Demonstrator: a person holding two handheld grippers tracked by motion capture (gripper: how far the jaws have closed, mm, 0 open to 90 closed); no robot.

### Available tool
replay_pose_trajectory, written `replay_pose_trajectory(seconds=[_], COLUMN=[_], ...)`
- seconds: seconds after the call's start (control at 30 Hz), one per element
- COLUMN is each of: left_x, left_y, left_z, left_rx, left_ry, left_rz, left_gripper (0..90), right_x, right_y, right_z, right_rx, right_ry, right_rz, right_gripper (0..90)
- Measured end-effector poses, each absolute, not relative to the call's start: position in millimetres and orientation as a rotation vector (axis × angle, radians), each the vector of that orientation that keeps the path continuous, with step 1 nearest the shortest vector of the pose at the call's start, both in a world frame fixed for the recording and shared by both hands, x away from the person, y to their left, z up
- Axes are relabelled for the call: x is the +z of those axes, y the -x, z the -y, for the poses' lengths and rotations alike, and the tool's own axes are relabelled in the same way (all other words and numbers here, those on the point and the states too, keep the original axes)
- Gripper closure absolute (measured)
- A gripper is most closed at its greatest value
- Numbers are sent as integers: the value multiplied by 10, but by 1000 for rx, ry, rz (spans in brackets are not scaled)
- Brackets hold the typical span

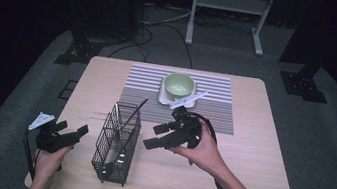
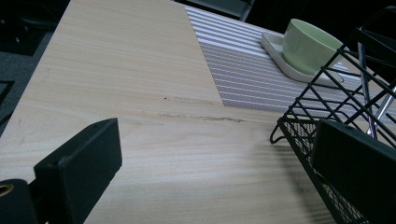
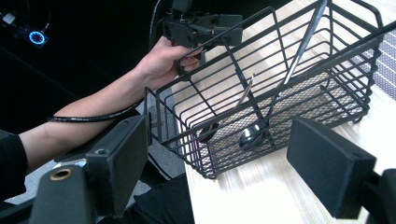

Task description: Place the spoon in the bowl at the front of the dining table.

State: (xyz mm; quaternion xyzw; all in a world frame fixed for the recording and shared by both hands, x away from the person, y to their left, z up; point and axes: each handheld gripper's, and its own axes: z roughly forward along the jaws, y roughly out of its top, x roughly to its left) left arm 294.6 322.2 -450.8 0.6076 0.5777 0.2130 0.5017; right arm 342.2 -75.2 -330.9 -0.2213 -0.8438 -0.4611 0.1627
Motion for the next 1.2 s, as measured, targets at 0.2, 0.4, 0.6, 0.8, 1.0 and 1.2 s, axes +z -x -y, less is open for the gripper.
replay_pose_trajectory(seconds=[0.2, 0.4, 0.6, 0.8, 1.0, 1.2], left_x=[-4505, -4503, -4505, -4506, -4501, -4497], left_y=[-2947, -2945, -2946, -2947, -2946, -2946], left_z=[-3224, -3228, -3229, -3230, -3230, -3231], left_rx=[517, 518, 519, 518, 520, 520], left_ry=[-1470, -1465, -1466, -1464, -1465, -1463], left_rz=[-1394, -1396, -1397, -1399, -1396, -1395], left_gripper=[10, 10, 10, 10, 10, 10], right_x=[-3297, -3292, -3300, -3312, -3315, -3325], right_y=[-3438, -3449, -3467, -3485, -3497, -3501], right_z=[648, 578, 498, 440, 365, 273], right_rx=[-1300, -1280, -1261, -1251, -1237, -1206], right_ry=[618, 606, 603, 596, 595, 602], right_rz=[2411, 2418, 2413, 2415, 2415, 2432], right_gripper=[194, 194, 202, 205, 210, 232])
